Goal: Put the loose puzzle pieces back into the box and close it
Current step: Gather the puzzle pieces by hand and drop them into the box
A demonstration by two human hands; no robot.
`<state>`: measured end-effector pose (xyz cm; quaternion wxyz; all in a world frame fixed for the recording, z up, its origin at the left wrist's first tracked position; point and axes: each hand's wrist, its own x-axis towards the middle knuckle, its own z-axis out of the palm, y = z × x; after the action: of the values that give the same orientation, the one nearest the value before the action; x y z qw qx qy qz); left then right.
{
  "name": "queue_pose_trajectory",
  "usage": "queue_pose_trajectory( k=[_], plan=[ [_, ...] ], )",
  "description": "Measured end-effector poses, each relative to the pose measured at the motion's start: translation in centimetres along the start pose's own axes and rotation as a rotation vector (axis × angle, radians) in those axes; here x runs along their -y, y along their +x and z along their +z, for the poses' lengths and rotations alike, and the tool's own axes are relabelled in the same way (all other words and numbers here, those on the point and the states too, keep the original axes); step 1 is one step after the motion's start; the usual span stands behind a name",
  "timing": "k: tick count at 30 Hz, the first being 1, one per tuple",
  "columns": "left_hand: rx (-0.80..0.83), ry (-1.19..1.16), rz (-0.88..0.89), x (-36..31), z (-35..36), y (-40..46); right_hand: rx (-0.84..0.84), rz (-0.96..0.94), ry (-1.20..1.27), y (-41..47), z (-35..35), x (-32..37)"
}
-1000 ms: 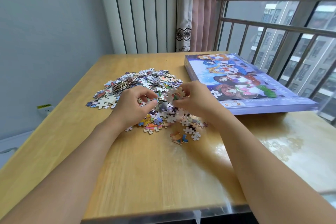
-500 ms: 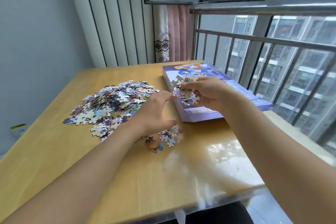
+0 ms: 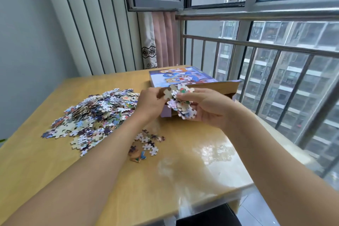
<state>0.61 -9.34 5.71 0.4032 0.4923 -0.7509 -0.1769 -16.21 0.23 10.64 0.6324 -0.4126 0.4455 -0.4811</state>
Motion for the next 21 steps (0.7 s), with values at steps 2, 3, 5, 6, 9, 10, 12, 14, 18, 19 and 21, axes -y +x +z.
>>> queue_pose_trajectory(
  k=[2, 3, 5, 6, 9, 10, 12, 14, 18, 19, 21],
  plan=[
    [-0.012, -0.096, -0.012, -0.5, -0.4, 0.3, -0.043, 0.051, 0.010, 0.5, -0.7, -1.2],
    [-0.018, -0.130, -0.006, -0.7, -0.6, 0.5, -0.064, 0.087, 0.026, 1.0, -1.1, -1.8],
    [-0.030, -0.144, 0.002, -1.1, -0.8, 0.7, -0.123, 0.163, 0.059, 2.0, -2.0, -2.5],
    [-0.034, -0.144, 0.001, -1.2, -0.9, 0.8, -0.161, 0.184, 0.083, 2.6, -2.4, -2.7],
    [-0.027, -0.158, -0.004, -1.4, -1.2, 1.2, -0.260, 0.200, 0.196, 3.8, -2.9, -2.2],
    [-0.029, -0.160, 0.002, -1.7, -1.4, 1.3, -0.286, 0.199, 0.218, 4.0, -2.9, -1.8],
    [-0.023, -0.167, 0.009, -1.9, -1.7, 1.5, -0.314, 0.194, 0.263, 4.4, -2.7, -1.0],
    [-0.022, -0.169, 0.016, -2.3, -2.0, 1.6, -0.333, 0.171, 0.301, 4.6, -2.3, -0.2],
    [0.001, -0.191, 0.037, -2.8, -2.3, 1.6, -0.395, 0.144, 0.332, 5.4, -1.7, 1.0],
    [0.006, -0.194, 0.043, -3.0, -2.4, 1.6, -0.422, 0.145, 0.370, 5.7, -1.7, 1.2],
    [0.016, -0.204, 0.050, -3.1, -2.4, 1.7, -0.503, 0.138, 0.494, 6.2, -1.5, 1.9]
  ],
)
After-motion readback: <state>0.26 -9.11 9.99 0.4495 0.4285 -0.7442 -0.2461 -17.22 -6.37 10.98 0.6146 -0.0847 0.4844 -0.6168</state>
